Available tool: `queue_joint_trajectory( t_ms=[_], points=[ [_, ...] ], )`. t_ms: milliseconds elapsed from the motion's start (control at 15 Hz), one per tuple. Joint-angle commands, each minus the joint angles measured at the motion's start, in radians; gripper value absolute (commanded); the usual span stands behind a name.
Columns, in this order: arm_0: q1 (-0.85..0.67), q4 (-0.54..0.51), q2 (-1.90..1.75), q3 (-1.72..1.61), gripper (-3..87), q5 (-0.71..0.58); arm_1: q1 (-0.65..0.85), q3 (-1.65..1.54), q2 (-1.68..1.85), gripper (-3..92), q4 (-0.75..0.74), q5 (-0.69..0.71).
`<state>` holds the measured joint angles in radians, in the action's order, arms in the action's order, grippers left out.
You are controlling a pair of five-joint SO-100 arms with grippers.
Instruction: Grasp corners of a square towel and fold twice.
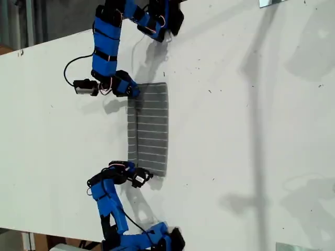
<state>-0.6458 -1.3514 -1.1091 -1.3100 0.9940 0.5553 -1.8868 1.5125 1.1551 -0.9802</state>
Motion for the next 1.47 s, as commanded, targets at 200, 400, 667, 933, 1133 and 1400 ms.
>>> queue_joint_trajectory(
  t_ms=[200, 400, 667, 933, 1133, 1400],
  points=[
    [0.072, -0.155, -0.178, 0.109, -0.1, 0.029, -0.078, 0.189, 0.153, -0.1, 0.163, 0.008],
    [0.218, -0.270, -0.319, 0.153, -0.1, 0.092, -0.181, 0.212, 0.334, -0.1, 0.275, -0.028],
    [0.394, -0.187, -0.485, -0.067, -0.1, 0.202, -0.354, 0.057, 0.434, -0.1, 0.247, -0.141],
    [0.479, -0.115, -0.657, -0.285, -0.1, 0.262, -0.425, -0.173, 0.617, -0.1, 0.219, -0.262],
    [0.454, 0.020, -0.848, -0.565, -0.1, 0.270, -0.411, -0.410, 0.873, -0.1, 0.196, -0.302],
    [0.431, 0.129, -0.839, -0.670, -0.1, 0.268, -0.454, -0.474, 0.894, -0.1, 0.126, -0.336]
  ],
)
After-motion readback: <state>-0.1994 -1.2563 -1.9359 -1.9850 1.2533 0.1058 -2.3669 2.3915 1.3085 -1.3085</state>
